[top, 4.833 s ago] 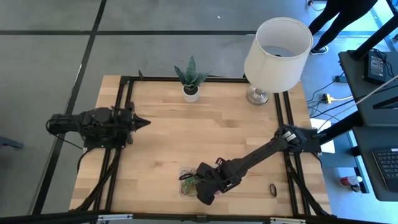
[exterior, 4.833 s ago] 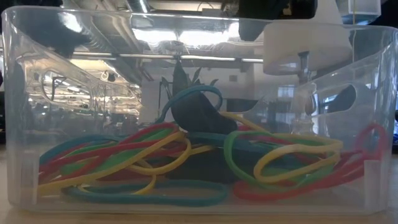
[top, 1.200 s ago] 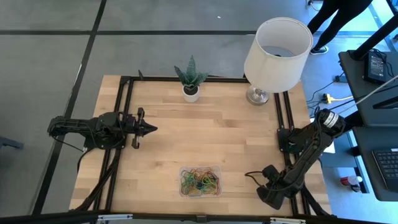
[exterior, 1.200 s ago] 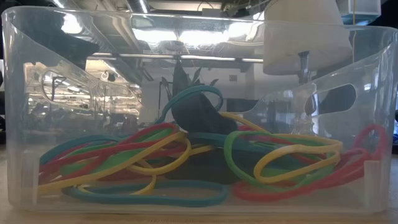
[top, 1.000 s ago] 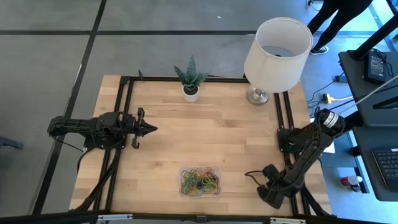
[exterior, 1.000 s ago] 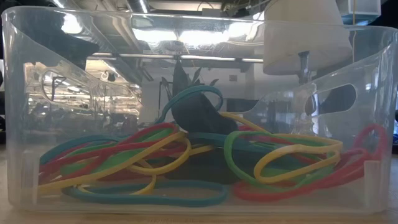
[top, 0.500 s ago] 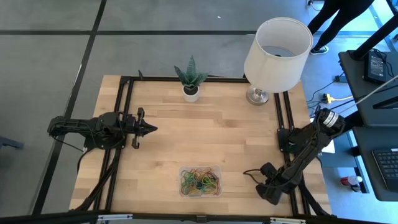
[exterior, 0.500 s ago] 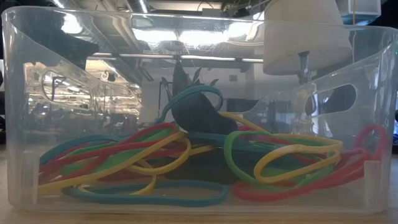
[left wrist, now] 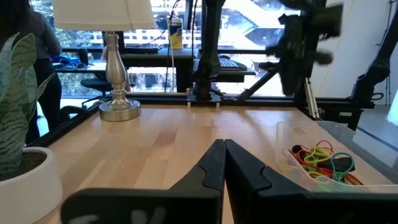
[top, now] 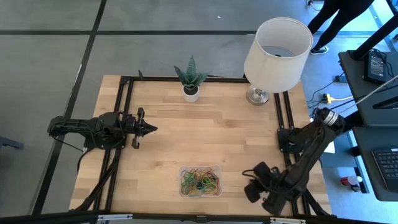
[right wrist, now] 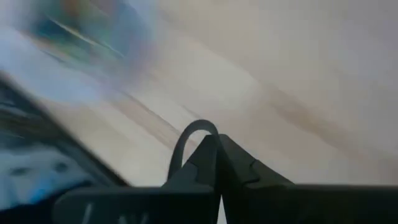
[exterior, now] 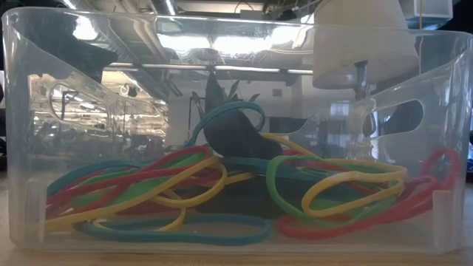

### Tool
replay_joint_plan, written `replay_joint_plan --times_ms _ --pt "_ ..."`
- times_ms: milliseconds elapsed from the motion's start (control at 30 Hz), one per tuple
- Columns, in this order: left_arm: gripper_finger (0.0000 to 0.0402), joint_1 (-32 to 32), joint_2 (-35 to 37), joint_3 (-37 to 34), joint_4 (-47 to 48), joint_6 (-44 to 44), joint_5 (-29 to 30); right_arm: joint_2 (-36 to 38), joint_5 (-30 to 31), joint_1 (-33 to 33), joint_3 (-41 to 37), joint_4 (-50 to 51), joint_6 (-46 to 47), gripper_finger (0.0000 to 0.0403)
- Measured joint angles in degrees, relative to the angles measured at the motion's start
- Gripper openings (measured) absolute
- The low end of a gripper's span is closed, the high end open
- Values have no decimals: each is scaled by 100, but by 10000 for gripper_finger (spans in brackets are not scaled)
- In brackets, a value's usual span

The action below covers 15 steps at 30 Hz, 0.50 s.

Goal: Pick and place rubber bands into bin
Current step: Put the black rubber band into the transparent bin

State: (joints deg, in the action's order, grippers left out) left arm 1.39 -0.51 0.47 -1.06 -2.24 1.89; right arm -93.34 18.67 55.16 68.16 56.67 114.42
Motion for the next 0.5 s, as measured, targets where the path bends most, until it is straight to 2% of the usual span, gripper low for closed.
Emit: replay_joint_plan --times_ms 67,167,300,500 --pt "5 1 -1 0 2 0 1 -7 787 -141 343 18 -407 2" --pt "6 0 0 0 0 0 0 -160 1305 -506 875 24 -1215 2" --pt "4 0 0 0 2 0 2 -613 1341 -1164 1587 -92 -2594 2" --pt "6 0 0 0 4 0 2 -1632 1231 -2021 2639 -1028 -4762 1"
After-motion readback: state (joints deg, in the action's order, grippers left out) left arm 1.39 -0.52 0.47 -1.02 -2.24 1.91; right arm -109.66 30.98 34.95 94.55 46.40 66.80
